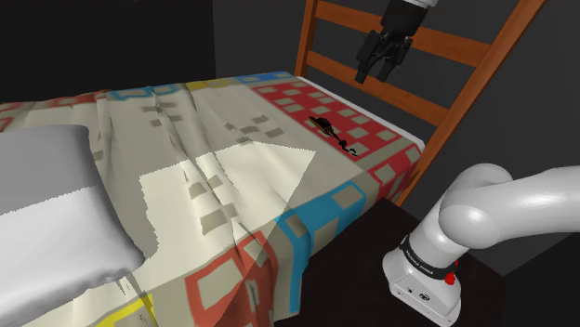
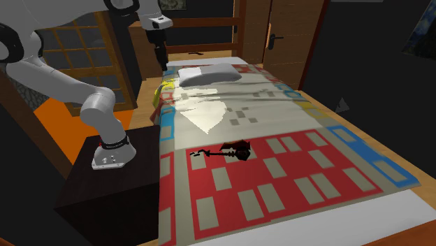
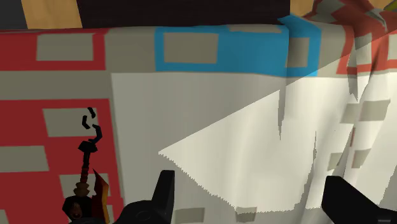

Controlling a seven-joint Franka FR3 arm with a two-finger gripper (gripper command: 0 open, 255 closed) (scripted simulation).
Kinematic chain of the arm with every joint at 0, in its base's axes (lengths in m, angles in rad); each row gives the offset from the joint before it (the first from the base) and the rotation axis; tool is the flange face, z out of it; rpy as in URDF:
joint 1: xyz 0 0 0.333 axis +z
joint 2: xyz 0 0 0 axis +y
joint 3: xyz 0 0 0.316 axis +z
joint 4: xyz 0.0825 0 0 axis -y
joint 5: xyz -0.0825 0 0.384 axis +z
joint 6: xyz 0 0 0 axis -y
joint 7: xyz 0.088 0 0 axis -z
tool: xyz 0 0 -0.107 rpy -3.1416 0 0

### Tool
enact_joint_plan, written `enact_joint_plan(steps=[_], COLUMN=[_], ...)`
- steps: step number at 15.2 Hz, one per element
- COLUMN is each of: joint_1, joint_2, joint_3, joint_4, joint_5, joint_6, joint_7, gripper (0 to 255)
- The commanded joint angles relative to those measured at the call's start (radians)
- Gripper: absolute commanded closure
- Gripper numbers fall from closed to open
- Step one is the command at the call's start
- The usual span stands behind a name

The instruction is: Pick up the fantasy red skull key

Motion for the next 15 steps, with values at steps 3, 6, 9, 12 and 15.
enact_joint_plan(steps=[3, 6, 9, 12, 15], joint_1=[-0.005, -0.014, -0.024, -0.035, -0.043], joint_2=[0.011, 0.039, 0.080, 0.135, 0.203], joint_3=[-0.024, -0.061, -0.099, -0.138, -0.178], joint_4=[-0.044, -0.102, -0.148, -0.182, -0.203], joint_5=[-0.021, -0.053, -0.083, -0.112, -0.137], joint_6=[0.052, 0.134, 0.218, 0.306, 0.395], joint_7=[-0.040, -0.099, -0.157, -0.213, -0.269], gripper=[0, 0, 0, 0, 0])
